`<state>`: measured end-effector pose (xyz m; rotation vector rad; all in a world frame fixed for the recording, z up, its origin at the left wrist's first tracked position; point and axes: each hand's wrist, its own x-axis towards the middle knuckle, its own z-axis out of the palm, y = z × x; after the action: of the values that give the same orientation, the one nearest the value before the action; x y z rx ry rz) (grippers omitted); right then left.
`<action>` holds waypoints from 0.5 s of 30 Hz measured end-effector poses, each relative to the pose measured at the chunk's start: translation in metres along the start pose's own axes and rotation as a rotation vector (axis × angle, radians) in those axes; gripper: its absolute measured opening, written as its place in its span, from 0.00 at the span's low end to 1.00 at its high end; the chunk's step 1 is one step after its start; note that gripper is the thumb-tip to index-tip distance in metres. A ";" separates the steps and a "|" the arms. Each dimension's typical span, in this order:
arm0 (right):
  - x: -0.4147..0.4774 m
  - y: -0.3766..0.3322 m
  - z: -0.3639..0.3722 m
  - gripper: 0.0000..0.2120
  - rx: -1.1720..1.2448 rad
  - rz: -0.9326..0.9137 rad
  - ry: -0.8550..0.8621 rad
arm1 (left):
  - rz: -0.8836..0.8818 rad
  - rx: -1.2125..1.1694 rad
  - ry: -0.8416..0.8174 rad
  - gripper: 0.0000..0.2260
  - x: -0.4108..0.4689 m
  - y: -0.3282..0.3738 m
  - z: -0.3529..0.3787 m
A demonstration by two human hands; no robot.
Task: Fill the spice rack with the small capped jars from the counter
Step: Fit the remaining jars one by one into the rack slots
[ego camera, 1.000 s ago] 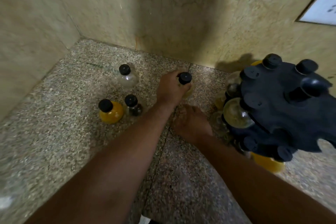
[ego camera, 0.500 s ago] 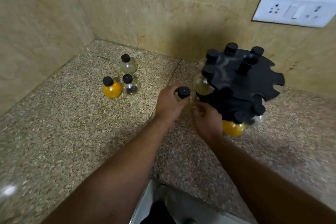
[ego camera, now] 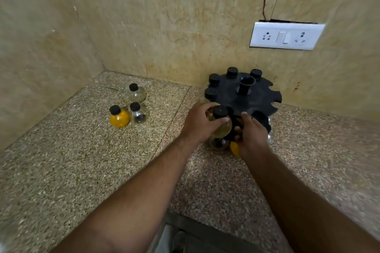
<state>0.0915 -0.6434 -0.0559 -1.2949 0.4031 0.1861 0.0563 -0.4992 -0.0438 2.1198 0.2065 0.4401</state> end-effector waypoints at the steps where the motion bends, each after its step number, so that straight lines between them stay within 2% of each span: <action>1: 0.000 -0.002 -0.003 0.11 0.007 0.010 0.011 | 0.009 0.006 -0.017 0.23 0.001 0.001 0.001; 5: 0.002 -0.014 -0.012 0.06 0.038 0.041 0.056 | 0.036 0.025 -0.081 0.23 0.005 0.007 0.012; 15: 0.016 -0.022 -0.012 0.08 -0.044 0.083 -0.034 | 0.056 0.070 -0.089 0.24 0.020 0.005 0.033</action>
<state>0.1121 -0.6623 -0.0449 -1.3170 0.4254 0.2877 0.0871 -0.5216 -0.0519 2.2126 0.1129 0.3756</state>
